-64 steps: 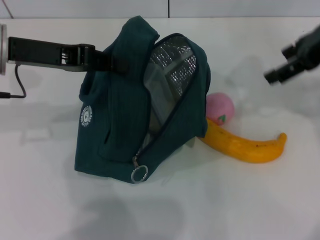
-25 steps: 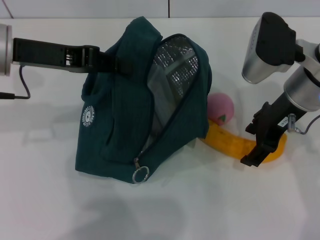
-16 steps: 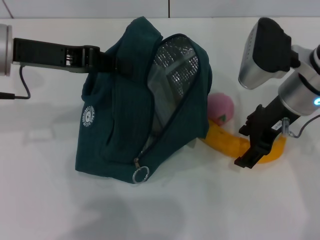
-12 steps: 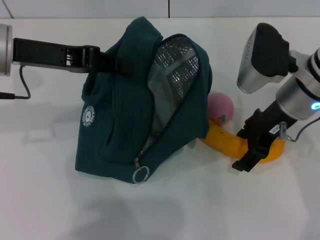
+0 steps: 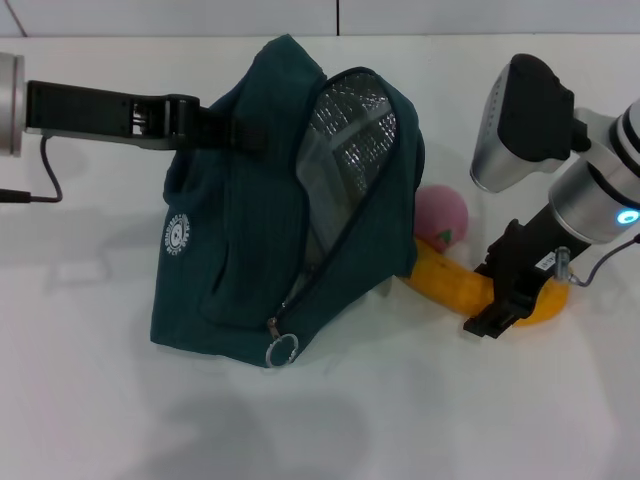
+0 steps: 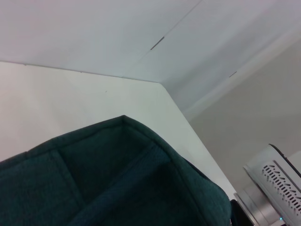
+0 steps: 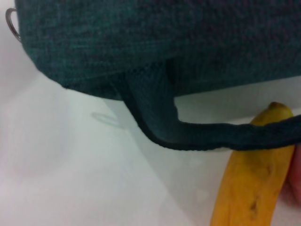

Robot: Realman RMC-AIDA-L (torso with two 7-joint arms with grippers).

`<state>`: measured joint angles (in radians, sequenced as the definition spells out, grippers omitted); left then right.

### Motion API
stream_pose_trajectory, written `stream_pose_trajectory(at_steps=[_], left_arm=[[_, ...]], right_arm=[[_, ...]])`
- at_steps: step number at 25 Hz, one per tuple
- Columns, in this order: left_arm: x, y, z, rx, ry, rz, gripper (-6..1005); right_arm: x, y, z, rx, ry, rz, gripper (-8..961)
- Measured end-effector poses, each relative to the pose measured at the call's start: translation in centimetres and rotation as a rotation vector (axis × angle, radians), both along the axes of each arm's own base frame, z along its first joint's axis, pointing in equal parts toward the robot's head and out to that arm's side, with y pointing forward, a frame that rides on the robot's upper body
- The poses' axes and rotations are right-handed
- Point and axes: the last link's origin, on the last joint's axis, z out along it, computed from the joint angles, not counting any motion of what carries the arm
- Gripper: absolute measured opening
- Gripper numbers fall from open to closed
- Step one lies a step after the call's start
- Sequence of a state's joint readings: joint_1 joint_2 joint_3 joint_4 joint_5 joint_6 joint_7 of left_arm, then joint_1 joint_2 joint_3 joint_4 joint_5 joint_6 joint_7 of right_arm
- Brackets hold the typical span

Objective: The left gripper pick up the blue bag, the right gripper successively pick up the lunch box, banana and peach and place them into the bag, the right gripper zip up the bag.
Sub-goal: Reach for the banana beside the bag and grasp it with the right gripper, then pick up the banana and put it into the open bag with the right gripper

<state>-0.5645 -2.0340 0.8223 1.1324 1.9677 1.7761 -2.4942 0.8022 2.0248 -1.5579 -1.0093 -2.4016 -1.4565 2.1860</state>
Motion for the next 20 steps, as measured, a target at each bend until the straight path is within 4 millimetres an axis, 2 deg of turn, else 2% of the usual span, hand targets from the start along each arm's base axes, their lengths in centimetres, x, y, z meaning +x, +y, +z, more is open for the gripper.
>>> stream_pose_trajectory(at_steps=[2,8,13,20], left_arm=[[0.0,0.0,0.0,-0.001,0.0,0.0,43],[-0.1,-0.1,0.0,-0.002,0.002,0.001,43],[-0.1,0.0,0.0,-0.001,0.001,0.001,43],[-0.1,-0.1,0.1,0.0,-0.001,0.003,43]], right_arm=[[0.0,0.0,0.0,0.005,-0.001,-0.003,853],[0.1,0.0,0.1,0.004,-0.002,-0.004,645],[0.0,-0.3,0.4,-0.023,0.002,-0.013,430],[-1.5,-2.4,2.9,-0.192,0.112,-0.063,431]])
